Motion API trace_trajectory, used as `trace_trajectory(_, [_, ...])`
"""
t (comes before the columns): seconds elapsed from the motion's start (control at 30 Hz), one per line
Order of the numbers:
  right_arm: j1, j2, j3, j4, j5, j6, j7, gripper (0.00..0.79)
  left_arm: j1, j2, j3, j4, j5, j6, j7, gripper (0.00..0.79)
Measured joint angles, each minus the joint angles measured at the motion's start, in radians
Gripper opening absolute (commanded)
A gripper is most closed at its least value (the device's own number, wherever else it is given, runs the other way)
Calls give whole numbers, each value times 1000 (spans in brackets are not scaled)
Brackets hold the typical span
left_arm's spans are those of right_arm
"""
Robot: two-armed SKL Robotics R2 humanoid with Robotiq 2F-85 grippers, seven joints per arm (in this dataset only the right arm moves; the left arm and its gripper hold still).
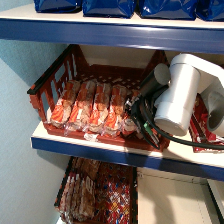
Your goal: Pick up crumpets
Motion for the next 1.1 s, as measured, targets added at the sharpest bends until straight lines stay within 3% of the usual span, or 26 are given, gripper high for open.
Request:
trace_trajectory(0.4, [-6, -83, -19, -146, -50, 0, -16, 7, 0, 0, 0, 0, 0, 0, 0, 0])
trace_trajectory(0.83, [-10, -120, -100, -232, -165, -1, -10, 7, 0, 0, 0, 0, 0, 0, 0, 0])
trace_trajectory(1.1, [-14, -142, -160, -259, -323, 1, 4, 6, 0, 0, 0, 0, 0, 0, 0, 0])
